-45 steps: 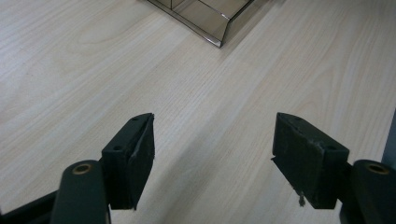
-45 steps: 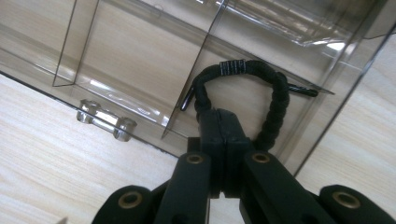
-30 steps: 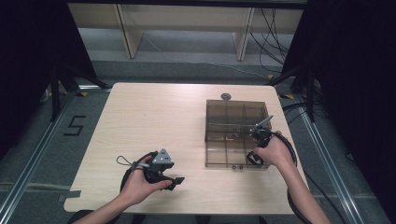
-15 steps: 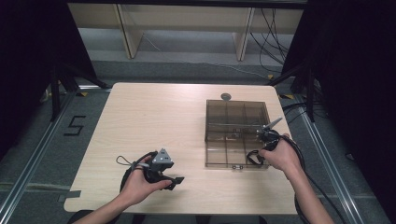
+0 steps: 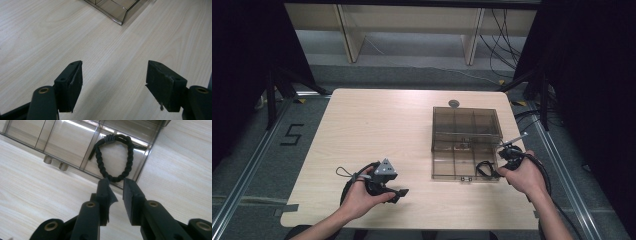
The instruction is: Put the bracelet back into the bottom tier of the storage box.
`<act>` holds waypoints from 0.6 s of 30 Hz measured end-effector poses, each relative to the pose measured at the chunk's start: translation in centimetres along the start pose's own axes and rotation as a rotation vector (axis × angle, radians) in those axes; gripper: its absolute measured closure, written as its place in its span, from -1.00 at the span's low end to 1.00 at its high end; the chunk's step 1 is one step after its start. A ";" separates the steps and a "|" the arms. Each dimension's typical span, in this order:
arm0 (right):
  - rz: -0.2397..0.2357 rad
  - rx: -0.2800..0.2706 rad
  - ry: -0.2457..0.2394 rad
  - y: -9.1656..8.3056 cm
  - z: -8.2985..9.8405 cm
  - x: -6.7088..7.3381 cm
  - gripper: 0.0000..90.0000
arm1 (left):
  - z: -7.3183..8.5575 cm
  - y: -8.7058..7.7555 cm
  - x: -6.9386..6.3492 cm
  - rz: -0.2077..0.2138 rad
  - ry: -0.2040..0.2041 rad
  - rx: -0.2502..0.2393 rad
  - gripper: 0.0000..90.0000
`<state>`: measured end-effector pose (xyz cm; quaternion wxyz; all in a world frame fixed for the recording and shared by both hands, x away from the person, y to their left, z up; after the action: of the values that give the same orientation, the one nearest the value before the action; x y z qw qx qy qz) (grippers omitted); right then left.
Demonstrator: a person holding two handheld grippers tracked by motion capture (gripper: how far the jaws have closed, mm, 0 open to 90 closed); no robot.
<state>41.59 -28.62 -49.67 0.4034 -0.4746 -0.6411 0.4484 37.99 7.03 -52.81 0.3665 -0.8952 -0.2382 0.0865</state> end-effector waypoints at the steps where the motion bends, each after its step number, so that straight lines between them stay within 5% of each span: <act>1: -0.002 -0.006 0.003 -0.1 0.2 0.0 0.65 | 0.0 0.0 0.0 0.001 -0.004 -0.003 -0.34; 8: -0.053 -0.058 0.029 -0.1 1.6 -0.1 0.50 | 0.1 0.0 0.1 0.005 -0.004 0.003 -0.34; 9: -0.073 -0.050 0.065 -0.2 2.0 0.2 0.48 | 0.1 0.0 0.1 0.001 -0.009 0.001 -0.34; 11: -0.042 -0.060 0.043 0.0 2.5 -0.7 0.45 | 0.2 0.0 0.2 0.002 -0.008 0.005 -0.34; 12: -0.070 -0.070 0.041 0.0 2.7 -0.6 0.44 | 0.2 0.1 0.2 -0.006 -0.028 0.004 -0.34; 13: -0.076 -0.061 0.078 0.0 3.1 -0.5 0.43 | 0.2 0.0 0.2 0.003 -0.021 0.001 -0.34; 17: -0.084 -0.079 0.090 0.2 4.1 -0.9 0.40 | 0.2 0.0 0.2 0.000 -0.019 0.004 -0.34; 18: -0.079 -0.097 0.056 0.3 4.1 -1.3 0.39 | 0.3 0.0 0.2 0.000 -0.020 0.006 -0.34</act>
<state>38.05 -30.64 -51.22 0.4150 -0.4802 -0.6688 0.3873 38.11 7.32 -52.96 0.3669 -0.8932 -0.2416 0.0961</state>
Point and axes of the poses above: each handheld gripper's, and its own axes: y roughly forward along the jaws, z roughly out of its underside, x roughly to its left, the point moved 7 cm from there along y, roughly forward along the jaws, and after that the axes turned 9 degrees about y, right-handed, at the moved point
